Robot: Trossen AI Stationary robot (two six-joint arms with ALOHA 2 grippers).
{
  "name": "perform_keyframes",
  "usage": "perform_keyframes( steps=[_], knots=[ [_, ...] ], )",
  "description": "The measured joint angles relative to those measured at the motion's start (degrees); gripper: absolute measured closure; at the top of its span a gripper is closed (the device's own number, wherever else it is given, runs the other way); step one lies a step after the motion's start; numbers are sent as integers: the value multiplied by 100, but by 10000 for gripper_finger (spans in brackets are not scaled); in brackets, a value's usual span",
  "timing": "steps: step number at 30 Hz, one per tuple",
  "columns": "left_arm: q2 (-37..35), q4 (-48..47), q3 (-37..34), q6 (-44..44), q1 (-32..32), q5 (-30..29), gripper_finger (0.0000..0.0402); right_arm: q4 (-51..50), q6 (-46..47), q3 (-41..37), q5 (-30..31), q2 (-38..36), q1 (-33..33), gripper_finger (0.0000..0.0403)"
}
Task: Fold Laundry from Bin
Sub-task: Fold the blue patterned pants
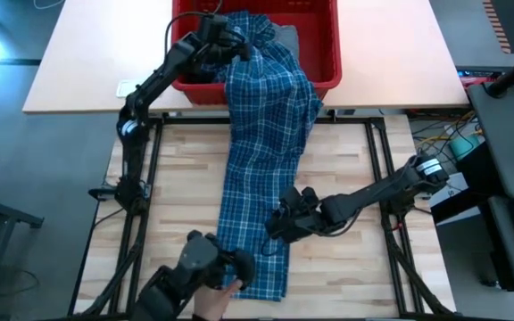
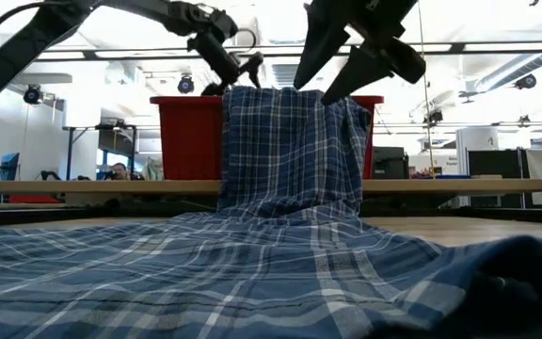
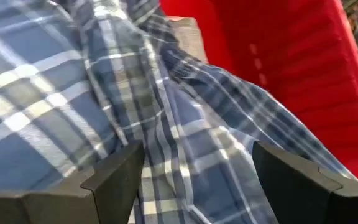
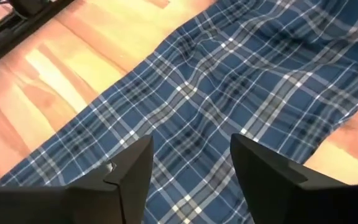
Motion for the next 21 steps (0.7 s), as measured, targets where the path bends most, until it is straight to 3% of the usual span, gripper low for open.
perform_keyframes(
  steps=[8, 14, 18, 21],
  knots=[
    [-36, 120, -210, 17, 23, -4, 115, 14, 84, 13, 1, 141, -14, 192],
    [-133, -74, 518, 516, -88, -997, 116, -58, 71, 11, 7, 141, -44, 192],
    [34, -266, 621, 480, -48, -807, 118, -71, -42, 7, 40, 141, -93, 192],
    [190, -557, 526, 384, -47, -1054, 125, -65, -152, 7, 48, 141, -153, 192]
  ],
)
